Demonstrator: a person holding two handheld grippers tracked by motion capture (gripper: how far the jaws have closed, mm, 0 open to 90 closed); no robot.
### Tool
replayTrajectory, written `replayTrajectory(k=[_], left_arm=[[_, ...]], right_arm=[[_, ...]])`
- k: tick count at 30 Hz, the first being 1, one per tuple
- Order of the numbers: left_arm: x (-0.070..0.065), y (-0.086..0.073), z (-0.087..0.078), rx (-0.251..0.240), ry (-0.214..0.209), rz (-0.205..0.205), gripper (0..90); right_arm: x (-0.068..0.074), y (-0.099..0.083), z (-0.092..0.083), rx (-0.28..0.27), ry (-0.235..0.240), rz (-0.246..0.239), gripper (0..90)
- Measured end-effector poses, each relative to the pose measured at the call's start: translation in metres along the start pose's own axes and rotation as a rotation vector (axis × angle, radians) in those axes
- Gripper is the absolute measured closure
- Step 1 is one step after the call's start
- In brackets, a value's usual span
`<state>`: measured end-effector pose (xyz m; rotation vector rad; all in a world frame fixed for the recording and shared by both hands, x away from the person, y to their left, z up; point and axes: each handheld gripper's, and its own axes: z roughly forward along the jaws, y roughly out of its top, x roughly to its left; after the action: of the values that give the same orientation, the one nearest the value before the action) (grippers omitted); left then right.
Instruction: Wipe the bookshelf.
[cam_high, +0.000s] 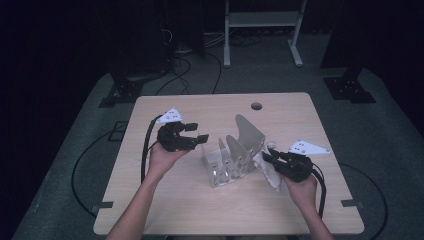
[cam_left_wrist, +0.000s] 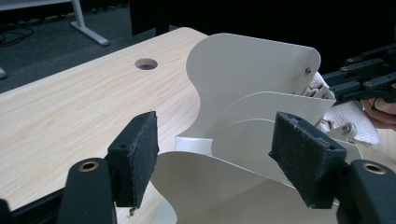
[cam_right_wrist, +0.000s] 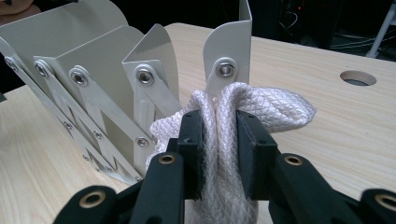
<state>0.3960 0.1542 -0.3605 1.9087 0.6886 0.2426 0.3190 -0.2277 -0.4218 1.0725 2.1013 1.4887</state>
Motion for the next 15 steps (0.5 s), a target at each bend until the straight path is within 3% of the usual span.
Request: replayTrajectory(k=[15], left_arm=[[0.0079,0.0,0.0082,0.044,-0.015,-0.026,43.0]], right_arm=[[-0.0016,-0.0004,0.0005,0.001,-0.002,-0.004,72.3]])
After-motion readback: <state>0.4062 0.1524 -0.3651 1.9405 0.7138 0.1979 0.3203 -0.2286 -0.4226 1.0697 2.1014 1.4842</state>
